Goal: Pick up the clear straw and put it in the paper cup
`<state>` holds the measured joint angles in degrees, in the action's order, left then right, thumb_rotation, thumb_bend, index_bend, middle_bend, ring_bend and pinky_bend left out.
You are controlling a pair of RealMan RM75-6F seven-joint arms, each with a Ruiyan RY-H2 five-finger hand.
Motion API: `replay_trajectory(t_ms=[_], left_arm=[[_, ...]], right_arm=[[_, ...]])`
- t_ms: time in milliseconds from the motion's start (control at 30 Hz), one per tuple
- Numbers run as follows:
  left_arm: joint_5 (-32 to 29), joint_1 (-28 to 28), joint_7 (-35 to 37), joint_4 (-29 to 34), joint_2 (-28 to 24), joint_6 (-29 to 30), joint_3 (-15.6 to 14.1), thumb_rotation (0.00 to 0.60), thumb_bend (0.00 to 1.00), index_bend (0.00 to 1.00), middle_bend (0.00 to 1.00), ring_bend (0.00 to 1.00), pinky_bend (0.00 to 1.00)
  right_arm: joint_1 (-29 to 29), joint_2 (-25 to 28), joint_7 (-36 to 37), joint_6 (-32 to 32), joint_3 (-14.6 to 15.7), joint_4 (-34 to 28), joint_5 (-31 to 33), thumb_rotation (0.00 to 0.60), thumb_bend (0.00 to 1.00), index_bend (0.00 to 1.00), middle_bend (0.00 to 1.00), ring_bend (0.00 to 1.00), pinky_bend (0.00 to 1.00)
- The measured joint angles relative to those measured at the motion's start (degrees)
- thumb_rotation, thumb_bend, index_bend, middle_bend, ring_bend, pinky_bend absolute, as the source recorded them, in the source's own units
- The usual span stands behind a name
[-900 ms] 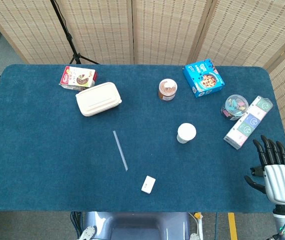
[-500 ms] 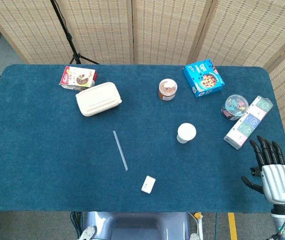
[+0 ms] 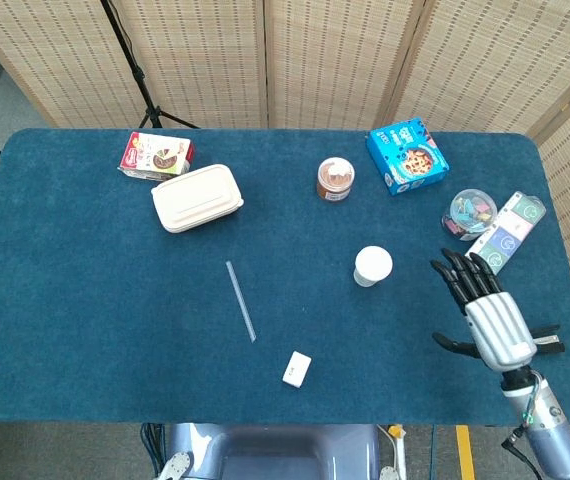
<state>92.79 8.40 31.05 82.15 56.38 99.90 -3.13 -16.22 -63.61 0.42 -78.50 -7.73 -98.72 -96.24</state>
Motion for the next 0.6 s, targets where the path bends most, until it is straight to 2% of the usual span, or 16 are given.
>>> replay_trajectory(t_ms=[200, 367, 500, 600], left_arm=[[-0.9, -0.4, -0.4, 0.7, -0.3, -1.2, 0.4, 0.600, 0.00, 0.00, 0.00, 0.00, 0.00], [-2.1, -0.9, -0.2, 1.3, -0.7, -2.6, 0.8, 0.600, 0.00, 0.00, 0.00, 0.00, 0.00], [-2.9, -1.3, -0.1, 1.7, -1.0, -3.9, 1.1, 0.600, 0.00, 0.00, 0.00, 0.00, 0.00], [-3.5, -1.7, -0.3, 2.0, -1.2, -5.0, 1.3, 0.600, 0.00, 0.00, 0.00, 0.00, 0.00]], right_arm=[[-7.6, -0.1, 4.5, 6.9, -1.4, 1.8, -2.4, 0.600, 0.00, 0.00, 0.00, 0.00, 0.00], [-13.9, -1.8, 6.5, 13.5, -2.6, 1.0, -2.1, 0.600, 0.00, 0.00, 0.00, 0.00, 0.00], [-18.6, -5.3, 5.2, 18.8, -4.0, 0.3, 0.6, 0.600, 0.00, 0.00, 0.00, 0.00, 0.00], [-21.1, -8.2, 1.5, 21.8, -5.1, 0.5, 3.2, 0.600, 0.00, 0.00, 0.00, 0.00, 0.00]])
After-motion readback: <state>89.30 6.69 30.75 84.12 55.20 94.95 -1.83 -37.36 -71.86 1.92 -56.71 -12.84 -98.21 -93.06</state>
